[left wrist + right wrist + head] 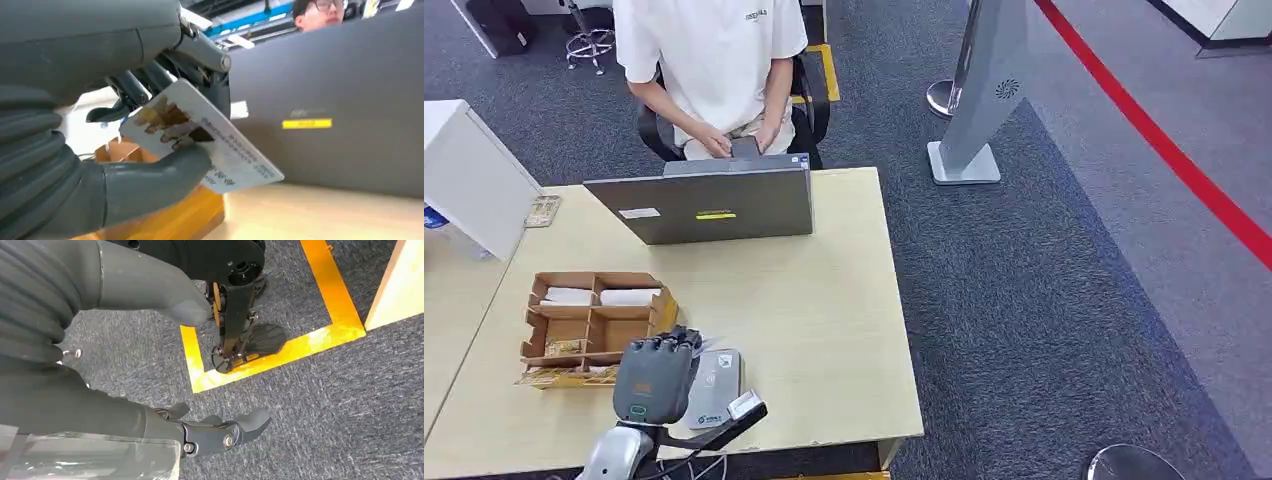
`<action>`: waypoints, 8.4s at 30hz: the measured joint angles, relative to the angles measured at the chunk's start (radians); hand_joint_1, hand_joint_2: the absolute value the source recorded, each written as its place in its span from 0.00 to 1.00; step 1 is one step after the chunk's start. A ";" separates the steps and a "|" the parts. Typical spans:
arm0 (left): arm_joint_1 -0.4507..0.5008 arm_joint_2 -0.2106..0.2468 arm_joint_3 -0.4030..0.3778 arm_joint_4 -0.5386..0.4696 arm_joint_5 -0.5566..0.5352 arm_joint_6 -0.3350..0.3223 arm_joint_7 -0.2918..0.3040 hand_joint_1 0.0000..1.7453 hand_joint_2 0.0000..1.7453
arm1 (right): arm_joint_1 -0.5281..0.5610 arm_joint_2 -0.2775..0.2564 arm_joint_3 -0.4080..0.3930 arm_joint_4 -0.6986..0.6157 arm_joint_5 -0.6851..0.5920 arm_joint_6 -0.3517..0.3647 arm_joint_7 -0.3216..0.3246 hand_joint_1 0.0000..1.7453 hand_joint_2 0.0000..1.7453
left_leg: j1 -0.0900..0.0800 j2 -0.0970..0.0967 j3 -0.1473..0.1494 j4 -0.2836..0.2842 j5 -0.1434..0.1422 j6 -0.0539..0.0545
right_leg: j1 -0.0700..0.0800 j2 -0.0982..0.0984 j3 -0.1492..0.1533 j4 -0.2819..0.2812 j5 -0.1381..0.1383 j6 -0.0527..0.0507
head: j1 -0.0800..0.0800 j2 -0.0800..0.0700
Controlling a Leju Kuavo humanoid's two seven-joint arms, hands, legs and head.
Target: Pass the card to the sensor for recognition and then transmit it.
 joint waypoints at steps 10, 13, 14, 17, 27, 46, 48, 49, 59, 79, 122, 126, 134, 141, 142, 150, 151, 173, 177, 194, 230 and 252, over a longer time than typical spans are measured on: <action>0.018 -0.004 0.009 0.051 0.086 -0.122 -0.056 1.00 1.00 | 0.000 0.000 -0.007 0.000 0.020 0.018 -0.002 0.00 1.00 | 0.000 0.000 0.000 0.000 0.000 0.000 | 0.000 0.000 0.000 0.000 0.000 0.000 | 0.000 0.000; 0.016 0.002 0.009 0.069 0.127 -0.172 -0.075 1.00 1.00 | 0.000 0.000 -0.007 0.000 0.023 0.019 -0.005 0.00 1.00 | 0.000 0.000 0.000 0.000 0.000 0.000 | 0.000 0.000 0.000 0.000 0.000 0.000 | 0.000 0.000; 0.013 0.004 0.009 0.073 0.139 -0.188 -0.077 1.00 1.00 | 0.000 0.000 -0.007 0.000 0.024 0.020 -0.005 0.00 1.00 | 0.000 -0.001 0.000 0.000 0.000 0.000 | 0.000 -0.001 0.000 0.000 0.000 0.000 | 0.000 0.000; 0.006 0.006 0.009 0.082 0.169 -0.236 -0.080 1.00 1.00 | -0.001 0.000 -0.008 0.000 0.029 0.025 -0.007 0.00 1.00 | 0.000 -0.001 0.000 0.000 0.000 0.000 | 0.000 -0.001 0.001 0.000 0.000 0.000 | 0.000 0.000; -0.009 0.016 0.030 0.053 0.063 -0.036 -0.052 1.00 1.00 | 0.000 0.000 -0.024 0.000 0.052 0.015 0.003 0.00 1.00 | 0.000 -0.002 0.000 0.000 0.002 -0.002 | 0.000 -0.001 0.000 0.000 0.000 0.000 | 0.000 0.000; -0.384 0.124 0.185 -0.174 -0.133 0.104 0.013 1.00 1.00 | -0.033 0.013 -0.011 0.000 0.151 0.043 0.007 0.00 1.00 | 0.001 -0.003 0.000 0.000 0.004 -0.004 | 0.000 -0.003 0.000 0.002 0.001 -0.001 | 0.000 0.000; -0.454 0.152 0.189 -0.121 -0.133 0.076 0.050 1.00 1.00 | -0.034 0.015 -0.007 0.000 0.162 0.047 0.013 0.00 1.00 | 0.000 -0.003 0.000 0.000 0.005 -0.005 | 0.000 -0.002 0.000 0.003 0.001 -0.001 | 0.000 0.000; -0.489 0.165 0.188 -0.090 -0.133 0.066 0.071 1.00 1.00 | -0.035 0.016 -0.005 0.000 0.168 0.050 0.016 0.00 1.00 | 0.001 -0.003 0.000 0.000 0.005 -0.005 | 0.000 -0.002 -0.001 0.003 0.001 -0.001 | 0.000 0.000; -0.678 0.249 0.188 0.244 -0.133 0.062 0.122 1.00 1.00 | -0.039 0.026 0.002 0.000 0.191 0.054 0.028 0.00 1.00 | 0.001 -0.002 0.000 0.000 0.005 -0.005 | 0.000 -0.001 -0.002 0.005 0.001 -0.002 | 0.000 0.000; -0.648 0.240 0.253 0.317 -0.128 0.088 0.019 0.00 1.00 | -0.034 0.029 0.002 0.000 0.202 0.049 0.025 0.00 1.00 | 0.000 -0.002 -0.003 0.000 0.005 -0.005 | 0.000 -0.001 -0.005 0.005 0.001 -0.002 | -0.001 0.000; 0.353 0.215 0.241 -0.440 0.056 -0.050 0.083 0.00 1.00 | 0.007 0.037 -0.122 0.000 0.191 0.001 0.001 0.00 1.00 | 0.000 -0.001 -0.004 -0.001 0.000 -0.007 | 0.000 -0.001 -0.006 0.005 -0.003 -0.004 | -0.002 0.000; 0.344 0.200 0.265 -0.404 0.059 -0.050 0.081 0.00 1.00 | 0.006 0.037 -0.122 0.000 0.201 0.005 0.004 0.00 1.00 | 0.000 -0.001 -0.003 -0.001 0.000 -0.007 | 0.000 -0.001 -0.006 0.005 -0.003 -0.004 | -0.002 0.000; 0.311 0.163 0.309 -0.327 0.053 -0.045 0.058 0.00 1.00 | 0.005 0.037 -0.122 0.000 0.219 0.015 0.011 0.00 1.00 | 0.000 -0.002 -0.003 -0.001 0.000 -0.007 | 0.000 -0.001 -0.006 0.005 -0.003 -0.004 | -0.002 0.000; 0.282 0.134 0.338 -0.264 0.041 0.002 0.024 0.00 1.00 | 0.003 0.037 -0.122 0.000 0.237 0.016 0.011 0.00 1.00 | 0.000 -0.002 -0.003 -0.001 0.000 -0.007 | 0.000 -0.001 -0.006 0.005 -0.003 -0.004 | -0.002 0.000; 0.274 0.127 0.342 -0.253 0.037 0.012 0.016 0.00 1.00 | 0.003 0.037 -0.122 0.000 0.240 0.016 0.011 0.00 1.00 | 0.000 -0.002 -0.003 -0.001 0.000 -0.007 | 0.000 -0.002 -0.006 0.005 -0.003 -0.004 | -0.002 0.000; 0.207 0.084 0.376 -0.104 -0.050 0.111 -0.020 0.00 1.00 | 0.001 0.038 -0.120 0.000 0.274 0.019 0.014 0.00 1.00 | 0.000 -0.002 -0.003 -0.001 0.001 -0.007 | 0.000 -0.002 -0.006 0.005 -0.003 -0.004 | -0.002 0.000; 0.199 0.079 0.378 -0.088 -0.056 0.117 -0.024 0.00 1.00 | 0.001 0.038 -0.119 0.000 0.277 0.019 0.014 0.00 1.00 | 0.000 -0.002 -0.003 -0.001 0.001 -0.007 | 0.000 -0.002 -0.006 0.005 -0.003 -0.004 | -0.002 0.000; 0.076 0.006 0.370 0.121 -0.121 0.161 -0.024 0.00 1.00 | -0.004 0.045 -0.104 0.000 0.317 0.034 0.018 0.00 1.00 | 0.000 -0.002 -0.003 -0.001 0.001 -0.007 | 0.000 -0.002 -0.006 0.005 -0.003 -0.004 | -0.002 0.000; 0.062 0.002 0.352 0.132 -0.122 0.170 -0.021 0.00 1.00 | -0.004 0.047 -0.104 0.000 0.326 0.035 0.021 0.00 1.00 | 0.000 -0.002 -0.003 -0.001 0.001 -0.007 | 0.000 -0.002 -0.006 0.005 -0.003 -0.004 | -0.002 0.000; 0.038 -0.006 0.319 0.139 -0.123 0.176 -0.016 0.00 1.00 | -0.004 0.050 -0.104 0.000 0.336 0.035 0.019 0.00 1.00 | 0.000 -0.002 -0.003 -0.001 0.001 -0.007 | 0.000 -0.002 -0.006 0.005 -0.003 -0.004 | -0.002 0.000; 0.039 -0.004 0.319 0.140 -0.113 0.134 0.002 1.00 1.00 | -0.004 0.054 -0.104 0.000 0.343 0.032 0.020 0.00 1.00 | 0.000 -0.002 -0.003 -0.001 0.001 -0.007 | 0.000 -0.002 -0.006 0.005 -0.003 -0.004 | -0.002 0.000; 0.034 0.017 0.259 -0.085 -0.053 -0.152 0.022 1.00 1.00 | -0.003 0.054 -0.137 0.000 0.334 0.027 0.026 0.00 1.00 | 0.000 -0.002 -0.003 -0.001 0.001 -0.007 | 0.000 -0.002 -0.006 0.005 -0.003 -0.004 | -0.002 0.000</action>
